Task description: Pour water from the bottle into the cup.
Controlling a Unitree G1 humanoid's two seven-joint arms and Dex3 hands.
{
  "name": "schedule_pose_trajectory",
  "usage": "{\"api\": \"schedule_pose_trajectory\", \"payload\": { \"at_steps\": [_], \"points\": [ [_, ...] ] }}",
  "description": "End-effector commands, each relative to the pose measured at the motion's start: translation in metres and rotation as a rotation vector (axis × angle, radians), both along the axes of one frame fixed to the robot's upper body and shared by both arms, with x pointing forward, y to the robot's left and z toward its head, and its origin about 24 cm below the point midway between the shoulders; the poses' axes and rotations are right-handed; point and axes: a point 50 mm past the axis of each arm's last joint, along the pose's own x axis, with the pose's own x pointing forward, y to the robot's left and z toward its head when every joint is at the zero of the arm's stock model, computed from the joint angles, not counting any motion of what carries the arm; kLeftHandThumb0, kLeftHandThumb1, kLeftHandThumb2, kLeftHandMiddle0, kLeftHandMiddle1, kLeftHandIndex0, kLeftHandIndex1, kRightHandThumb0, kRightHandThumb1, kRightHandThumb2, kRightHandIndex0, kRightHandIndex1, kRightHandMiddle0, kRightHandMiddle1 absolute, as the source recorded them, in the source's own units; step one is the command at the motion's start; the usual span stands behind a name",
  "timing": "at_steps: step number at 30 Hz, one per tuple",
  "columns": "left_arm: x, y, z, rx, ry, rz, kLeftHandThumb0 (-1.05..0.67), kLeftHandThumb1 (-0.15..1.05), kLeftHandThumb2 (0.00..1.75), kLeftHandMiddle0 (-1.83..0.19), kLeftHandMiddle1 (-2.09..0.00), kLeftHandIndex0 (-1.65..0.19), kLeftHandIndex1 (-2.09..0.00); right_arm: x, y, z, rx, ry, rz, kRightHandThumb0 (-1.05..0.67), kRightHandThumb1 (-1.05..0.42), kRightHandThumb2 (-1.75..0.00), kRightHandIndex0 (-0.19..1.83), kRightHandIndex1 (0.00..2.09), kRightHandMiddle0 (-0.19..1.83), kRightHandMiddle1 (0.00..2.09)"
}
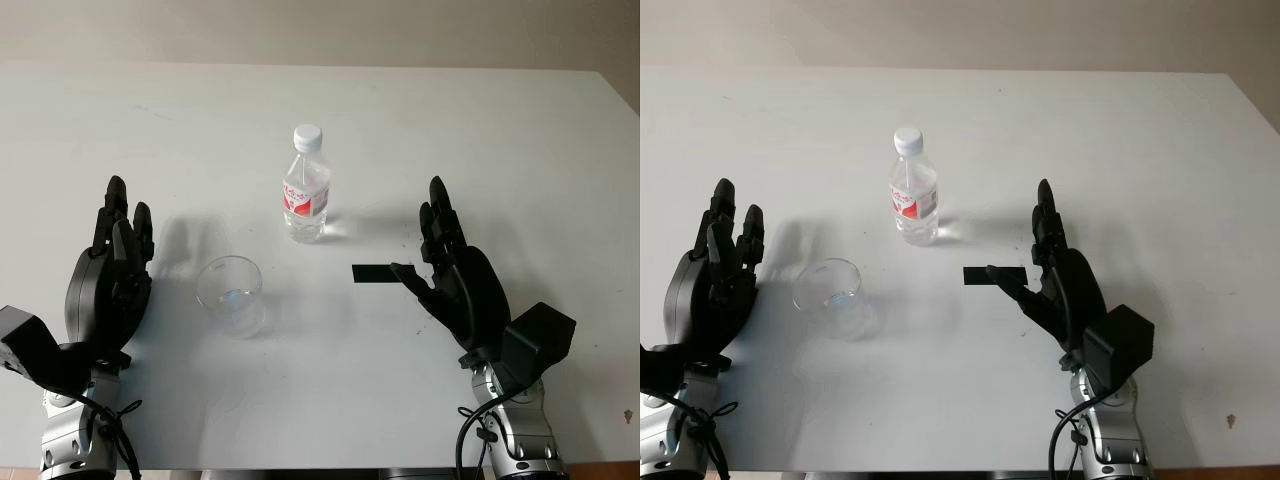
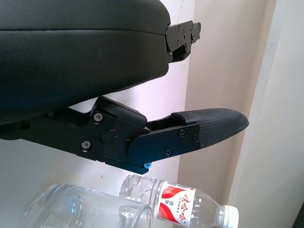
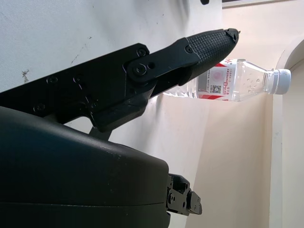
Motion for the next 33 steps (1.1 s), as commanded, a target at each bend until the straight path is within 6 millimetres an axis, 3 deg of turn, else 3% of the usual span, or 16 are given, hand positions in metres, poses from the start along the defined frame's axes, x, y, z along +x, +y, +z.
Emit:
{"api": "schedule_pose_trajectory", "payload": {
  "at_steps": [1, 10, 23, 33],
  "points": [
    [-0.004, -0.002, -0.005, -0.008, 0.010, 0.000, -0.79, 1.05, 0.63, 0.19, -0.03, 0.19, 0.00, -0.002, 0.000, 0.002, 0.005, -0.015, 0.003, -0.93, -0.99, -0.05, -0.19, 0.00, -0.19, 0.00],
    [0.000, -0.004, -0.004, -0.003, 0.008, -0.005, -0.79, 1.05, 0.65, 0.19, -0.02, 0.19, 0.00, 0.006, 0.001, 0.003, -0.004, -0.016, 0.032, -0.92, -0.99, -0.05, -0.19, 0.00, -0.19, 0.00],
    [-0.004, -0.006, -0.007, -0.009, 0.005, 0.005, -0.80, 1.05, 0.63, 0.19, -0.02, 0.19, 0.00, 0.086, 0.050, 0.058, -0.063, -0.122, 0.187, -0.95, -0.92, -0.03, -0.19, 0.00, -0.19, 0.00],
    [-0.006, -0.006, -0.006, -0.012, 0.008, 0.013, -0.81, 1.05, 0.62, 0.19, -0.03, 0.19, 0.00, 0.113, 0.075, 0.066, -0.122, -0.078, 0.233, -1.03, -0.91, -0.05, -0.19, 0.00, -0.19, 0.00]
  ]
}}
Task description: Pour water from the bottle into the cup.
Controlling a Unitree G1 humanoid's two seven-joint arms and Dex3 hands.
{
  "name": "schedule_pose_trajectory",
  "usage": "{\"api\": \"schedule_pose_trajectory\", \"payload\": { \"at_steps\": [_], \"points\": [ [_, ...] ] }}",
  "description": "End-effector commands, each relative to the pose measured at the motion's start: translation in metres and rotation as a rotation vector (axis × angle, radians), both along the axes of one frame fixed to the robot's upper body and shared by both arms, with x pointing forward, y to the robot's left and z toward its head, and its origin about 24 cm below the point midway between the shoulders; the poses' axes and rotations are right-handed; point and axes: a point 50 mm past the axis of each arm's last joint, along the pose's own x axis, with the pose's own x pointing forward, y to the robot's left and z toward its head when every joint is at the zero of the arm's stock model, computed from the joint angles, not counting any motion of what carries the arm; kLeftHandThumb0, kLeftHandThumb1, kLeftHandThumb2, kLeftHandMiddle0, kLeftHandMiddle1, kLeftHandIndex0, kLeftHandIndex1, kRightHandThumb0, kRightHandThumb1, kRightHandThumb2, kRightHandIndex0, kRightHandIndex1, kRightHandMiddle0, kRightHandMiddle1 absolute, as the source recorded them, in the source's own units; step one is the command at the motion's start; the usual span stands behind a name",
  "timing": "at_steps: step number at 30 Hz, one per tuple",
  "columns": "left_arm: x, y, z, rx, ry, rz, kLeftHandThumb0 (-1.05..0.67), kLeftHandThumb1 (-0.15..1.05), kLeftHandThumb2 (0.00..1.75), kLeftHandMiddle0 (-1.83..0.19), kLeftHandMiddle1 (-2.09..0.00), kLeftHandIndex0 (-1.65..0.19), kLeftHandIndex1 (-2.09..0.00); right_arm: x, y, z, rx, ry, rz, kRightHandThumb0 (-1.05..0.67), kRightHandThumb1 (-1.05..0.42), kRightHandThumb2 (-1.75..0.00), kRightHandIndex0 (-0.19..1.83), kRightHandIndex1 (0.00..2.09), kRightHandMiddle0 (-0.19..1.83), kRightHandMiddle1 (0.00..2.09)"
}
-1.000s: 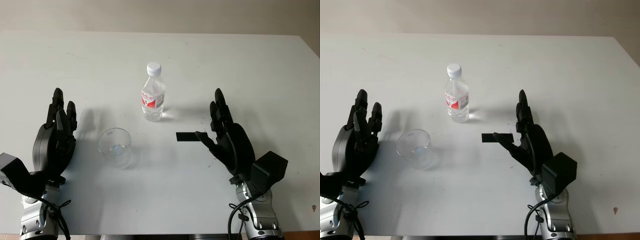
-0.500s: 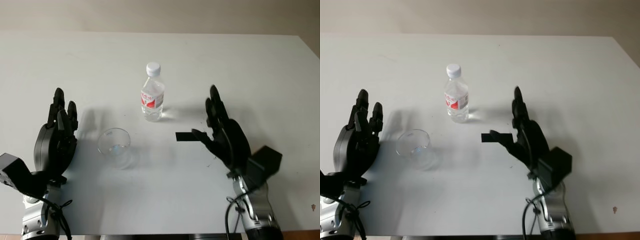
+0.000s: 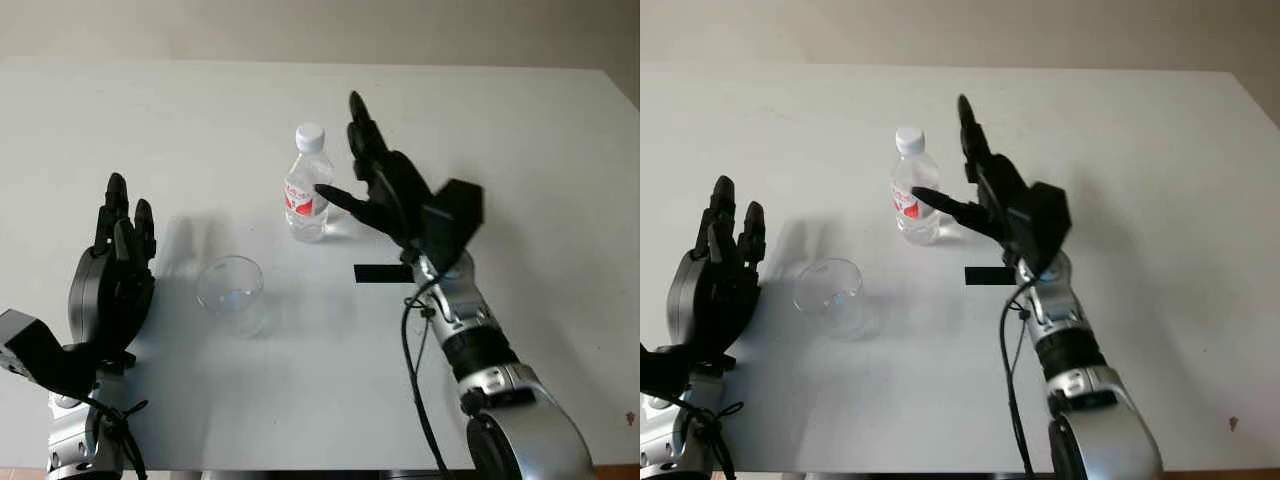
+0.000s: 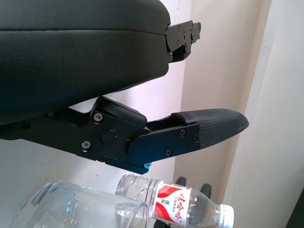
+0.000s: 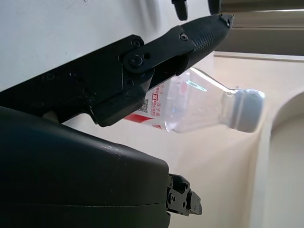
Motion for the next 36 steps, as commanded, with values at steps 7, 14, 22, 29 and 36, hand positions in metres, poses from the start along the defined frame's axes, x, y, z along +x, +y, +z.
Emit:
{"api": "schedule_pose_trajectory", "payload": {
  "at_steps": [7, 14, 22, 29, 36],
  "points": [
    [-0.002, 0.001, -0.007, -0.002, 0.033, 0.000, -0.81, 1.05, 0.62, 0.19, -0.03, 0.19, 0.00, 0.007, 0.016, -0.001, -0.033, 0.025, 0.039, -1.01, -0.90, -0.05, -0.19, 0.00, -0.19, 0.00],
    [0.000, 0.001, -0.007, 0.002, 0.031, 0.001, -0.80, 1.05, 0.63, 0.19, -0.05, 0.19, -0.01, 0.007, 0.027, -0.006, -0.029, 0.058, 0.068, -0.99, -0.90, -0.05, -0.19, 0.00, -0.19, 0.00],
    [0.001, 0.000, -0.009, 0.002, 0.036, -0.002, -0.80, 1.05, 0.63, 0.19, -0.04, 0.19, -0.01, 0.003, 0.044, -0.010, 0.005, 0.087, 0.106, -0.98, -0.88, -0.05, -0.19, 0.00, -0.19, 0.00],
    [0.001, -0.002, -0.011, -0.007, 0.042, -0.007, -0.80, 1.05, 0.63, 0.19, -0.04, 0.19, -0.01, 0.002, 0.055, -0.009, 0.182, 0.142, 0.137, -0.81, -0.84, -0.04, -0.19, 0.00, -0.19, 0.00],
    [0.001, -0.002, -0.013, -0.016, 0.045, -0.001, -0.80, 1.05, 0.62, 0.19, -0.04, 0.19, -0.01, 0.006, 0.057, -0.009, 0.209, 0.201, 0.114, -0.35, -0.88, -0.06, 0.03, 0.67, -0.13, 1.14]
  ]
}}
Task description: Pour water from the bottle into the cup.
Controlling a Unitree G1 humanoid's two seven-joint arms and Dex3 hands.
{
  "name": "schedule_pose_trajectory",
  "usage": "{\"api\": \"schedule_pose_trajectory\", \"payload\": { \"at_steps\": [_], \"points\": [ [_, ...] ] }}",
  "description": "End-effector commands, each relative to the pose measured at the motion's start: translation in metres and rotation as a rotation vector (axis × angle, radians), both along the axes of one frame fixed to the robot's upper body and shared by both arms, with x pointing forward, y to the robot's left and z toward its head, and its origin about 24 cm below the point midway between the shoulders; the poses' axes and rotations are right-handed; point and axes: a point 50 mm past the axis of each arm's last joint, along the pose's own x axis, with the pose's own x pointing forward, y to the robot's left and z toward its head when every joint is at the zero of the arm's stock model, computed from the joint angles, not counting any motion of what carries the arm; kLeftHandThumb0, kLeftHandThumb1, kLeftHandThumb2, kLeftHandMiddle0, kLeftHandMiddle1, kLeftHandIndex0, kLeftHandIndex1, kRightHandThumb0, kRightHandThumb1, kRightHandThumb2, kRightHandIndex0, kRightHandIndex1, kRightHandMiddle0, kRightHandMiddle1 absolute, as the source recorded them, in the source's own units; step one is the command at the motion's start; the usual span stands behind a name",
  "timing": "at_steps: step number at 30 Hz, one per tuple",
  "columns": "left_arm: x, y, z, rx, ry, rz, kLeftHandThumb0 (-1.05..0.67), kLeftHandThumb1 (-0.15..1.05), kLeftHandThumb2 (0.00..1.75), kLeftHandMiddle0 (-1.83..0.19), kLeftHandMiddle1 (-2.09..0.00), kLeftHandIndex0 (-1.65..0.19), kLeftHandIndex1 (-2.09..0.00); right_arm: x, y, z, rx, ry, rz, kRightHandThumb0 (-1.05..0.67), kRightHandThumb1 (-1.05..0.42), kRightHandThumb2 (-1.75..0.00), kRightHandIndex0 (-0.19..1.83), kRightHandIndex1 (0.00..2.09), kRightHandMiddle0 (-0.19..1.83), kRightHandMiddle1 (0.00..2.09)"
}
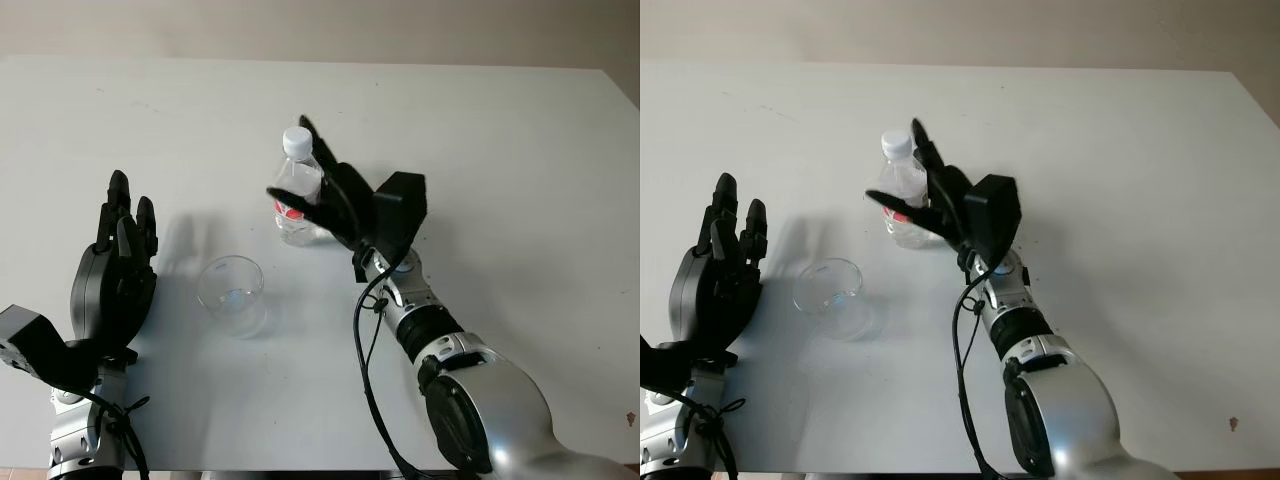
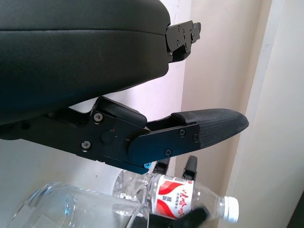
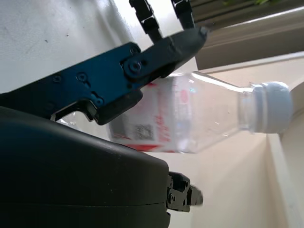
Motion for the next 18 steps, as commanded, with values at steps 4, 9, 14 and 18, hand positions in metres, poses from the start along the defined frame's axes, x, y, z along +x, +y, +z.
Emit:
{"api": "schedule_pose_trajectory", "payload": {
  "at_steps": [4, 9, 14, 18],
  "points": [
    [-0.002, -0.003, -0.014, -0.018, 0.048, -0.007, -0.81, 1.05, 0.62, 0.19, -0.03, 0.19, 0.00, 0.001, 0.016, 0.011, -0.119, -0.063, 0.046, -0.35, -0.86, -0.05, 0.22, 1.76, 0.09, 1.93],
    [0.000, -0.005, -0.014, -0.023, 0.041, -0.016, -0.81, 1.05, 0.62, 0.19, -0.02, 0.19, 0.00, 0.000, 0.021, 0.012, -0.219, -0.108, 0.094, -0.37, -0.88, -0.06, 0.65, 2.08, 0.42, 2.09],
    [0.000, -0.004, -0.014, -0.029, 0.041, -0.003, -0.81, 1.05, 0.62, 0.19, -0.02, 0.19, 0.00, -0.001, 0.023, 0.012, -0.358, -0.149, 0.176, -0.50, -0.92, -0.06, 0.94, 2.09, 0.64, 2.09],
    [0.000, -0.005, -0.015, -0.033, 0.044, -0.001, -0.81, 1.05, 0.61, 0.19, -0.03, 0.19, 0.00, -0.002, 0.024, 0.010, -0.435, -0.176, 0.194, -0.51, -0.94, -0.06, 0.96, 2.09, 0.67, 2.09]
  ]
}}
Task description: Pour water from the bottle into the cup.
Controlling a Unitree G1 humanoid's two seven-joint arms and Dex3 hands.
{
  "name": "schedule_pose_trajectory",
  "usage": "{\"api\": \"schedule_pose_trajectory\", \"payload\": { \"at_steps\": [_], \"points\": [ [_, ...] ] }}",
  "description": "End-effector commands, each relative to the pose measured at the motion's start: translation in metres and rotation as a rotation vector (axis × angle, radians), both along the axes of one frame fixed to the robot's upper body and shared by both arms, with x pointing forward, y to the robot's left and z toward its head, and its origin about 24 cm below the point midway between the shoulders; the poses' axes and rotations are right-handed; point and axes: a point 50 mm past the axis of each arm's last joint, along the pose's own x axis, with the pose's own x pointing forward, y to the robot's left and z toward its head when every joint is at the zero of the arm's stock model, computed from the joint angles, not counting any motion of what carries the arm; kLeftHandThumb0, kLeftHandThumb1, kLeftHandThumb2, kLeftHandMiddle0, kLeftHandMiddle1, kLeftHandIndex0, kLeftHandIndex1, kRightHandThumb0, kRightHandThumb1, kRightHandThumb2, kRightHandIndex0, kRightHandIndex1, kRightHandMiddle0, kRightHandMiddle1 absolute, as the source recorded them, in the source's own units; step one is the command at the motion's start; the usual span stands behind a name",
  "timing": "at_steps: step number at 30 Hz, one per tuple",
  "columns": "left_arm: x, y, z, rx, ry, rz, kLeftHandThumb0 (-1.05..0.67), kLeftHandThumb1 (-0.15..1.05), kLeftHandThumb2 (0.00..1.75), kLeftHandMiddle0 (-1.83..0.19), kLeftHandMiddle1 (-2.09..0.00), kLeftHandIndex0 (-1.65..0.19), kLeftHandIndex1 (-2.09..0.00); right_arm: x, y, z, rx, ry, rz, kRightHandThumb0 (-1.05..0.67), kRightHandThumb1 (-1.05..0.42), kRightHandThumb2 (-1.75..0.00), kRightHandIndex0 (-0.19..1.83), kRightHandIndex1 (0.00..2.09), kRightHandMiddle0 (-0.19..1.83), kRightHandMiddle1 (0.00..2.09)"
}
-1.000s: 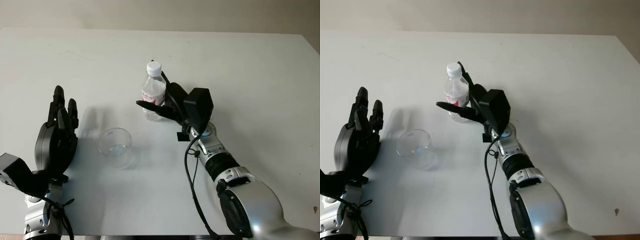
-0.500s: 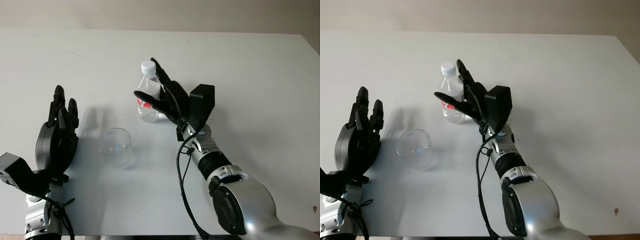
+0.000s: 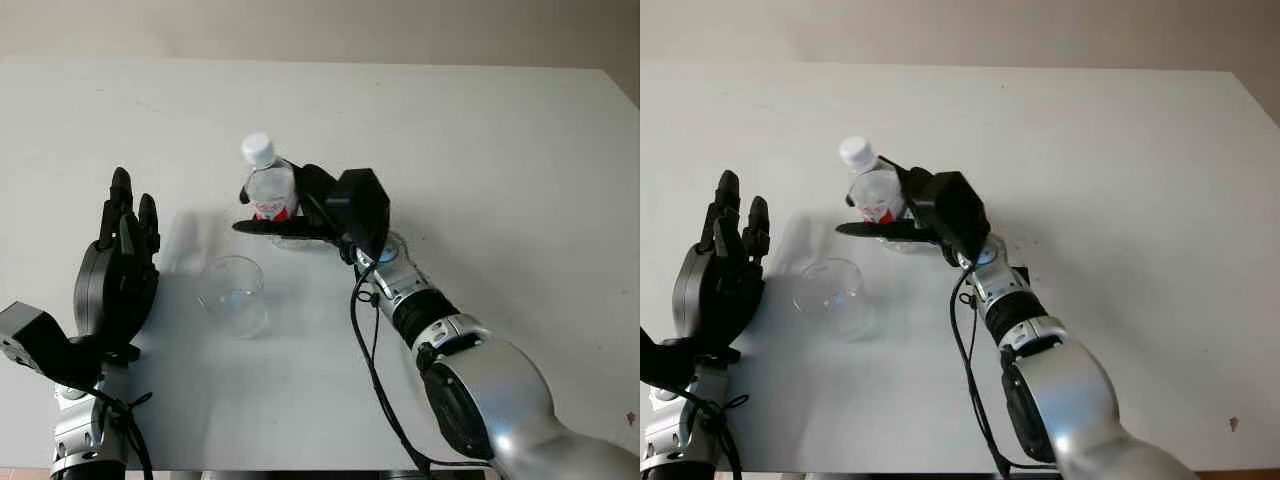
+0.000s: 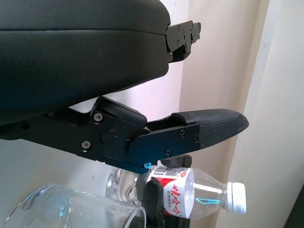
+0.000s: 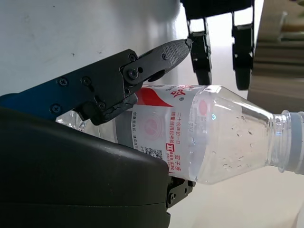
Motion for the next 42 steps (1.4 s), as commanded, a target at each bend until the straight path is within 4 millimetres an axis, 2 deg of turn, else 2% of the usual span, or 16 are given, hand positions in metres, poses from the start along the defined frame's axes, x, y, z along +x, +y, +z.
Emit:
{"api": "schedule_pose_trajectory", "payload": {
  "at_steps": [1, 3, 6, 10, 15, 19, 23, 26, 28, 32, 34, 37, 39, 42],
  "points": [
    [-0.004, -0.003, -0.015, -0.027, 0.053, -0.002, -0.81, 1.05, 0.61, 0.19, -0.04, 0.19, 0.00, -0.002, -0.001, -0.005, -0.034, 0.000, 0.013, -0.48, -0.95, -0.07, 0.96, 2.09, 0.69, 2.09],
    [-0.004, -0.004, -0.015, -0.025, 0.050, -0.007, -0.81, 1.05, 0.61, 0.19, -0.02, 0.19, 0.00, -0.003, 0.000, -0.005, -0.051, -0.028, 0.021, -0.42, -1.01, -0.07, 0.98, 2.09, 0.77, 2.09],
    [-0.003, -0.004, -0.015, -0.023, 0.047, -0.004, -0.81, 1.05, 0.61, 0.19, -0.02, 0.19, 0.00, -0.003, 0.000, -0.005, -0.073, -0.059, 0.017, -0.36, -1.04, -0.16, 1.01, 2.09, 0.88, 2.09],
    [-0.003, -0.003, -0.015, -0.024, 0.047, -0.006, -0.81, 1.05, 0.61, 0.19, -0.02, 0.19, 0.00, -0.003, -0.003, -0.001, -0.087, -0.133, -0.024, -0.33, -1.05, -0.21, 1.02, 2.09, 0.92, 2.09],
    [-0.003, -0.002, -0.014, -0.019, 0.050, 0.002, -0.81, 1.05, 0.61, 0.19, -0.02, 0.19, 0.00, 0.000, -0.011, 0.013, -0.050, -0.249, -0.089, -0.16, -1.05, -0.28, 0.99, 2.09, 0.92, 2.09],
    [-0.003, -0.002, -0.014, -0.015, 0.047, -0.002, -0.80, 1.05, 0.62, 0.19, -0.03, 0.19, 0.00, 0.003, -0.020, 0.030, -0.053, -0.382, -0.144, -0.14, -1.05, -0.27, 0.88, 2.09, 0.83, 2.09],
    [-0.002, -0.002, -0.013, -0.019, 0.045, -0.005, -0.81, 1.05, 0.62, 0.19, -0.04, 0.19, 0.00, 0.005, -0.027, 0.046, -0.075, -0.512, -0.168, -0.14, -1.05, -0.26, 0.89, 2.09, 0.72, 2.09],
    [-0.002, -0.003, -0.013, -0.019, 0.044, -0.005, -0.81, 1.05, 0.61, 0.19, -0.04, 0.19, 0.00, 0.005, -0.030, 0.055, -0.085, -0.567, -0.163, -0.21, -1.05, -0.18, 0.89, 2.09, 0.56, 2.09],
    [-0.002, -0.003, -0.013, -0.020, 0.042, -0.005, -0.80, 1.05, 0.62, 0.19, -0.04, 0.19, 0.00, 0.004, -0.031, 0.062, -0.115, -0.631, -0.151, -0.22, -1.05, -0.12, 0.92, 2.09, 0.54, 2.09],
    [-0.002, -0.004, -0.013, -0.020, 0.042, -0.001, -0.80, 1.05, 0.62, 0.19, -0.05, 0.19, -0.01, -0.001, -0.030, 0.067, -0.198, -0.736, -0.115, -0.10, -1.03, -0.17, 1.07, 2.09, 0.60, 2.09],
    [-0.002, -0.005, -0.012, -0.015, 0.043, -0.003, -0.80, 1.05, 0.61, 0.19, -0.05, 0.19, 0.00, -0.003, -0.029, 0.068, -0.245, -0.780, -0.086, -0.07, -0.97, -0.27, 1.08, 2.09, 0.69, 2.09],
    [-0.002, -0.006, -0.012, -0.010, 0.044, -0.004, -0.81, 1.05, 0.61, 0.19, -0.04, 0.19, 0.00, -0.006, -0.027, 0.068, -0.320, -0.869, -0.056, -0.06, -0.76, -0.59, 1.00, 2.09, 0.68, 2.09],
    [-0.002, -0.006, -0.012, -0.012, 0.045, -0.006, -0.81, 1.05, 0.61, 0.19, -0.03, 0.19, 0.00, -0.008, -0.025, 0.067, -0.351, -0.915, -0.049, -0.06, -0.67, -0.74, 1.03, 2.09, 0.67, 2.09],
    [-0.002, -0.006, -0.012, -0.012, 0.039, -0.008, -0.80, 1.05, 0.61, 0.19, -0.02, 0.19, 0.00, -0.010, -0.022, 0.065, -0.412, -1.007, -0.031, -0.07, -0.61, -0.82, 1.05, 2.09, 0.68, 2.09]
  ]
}}
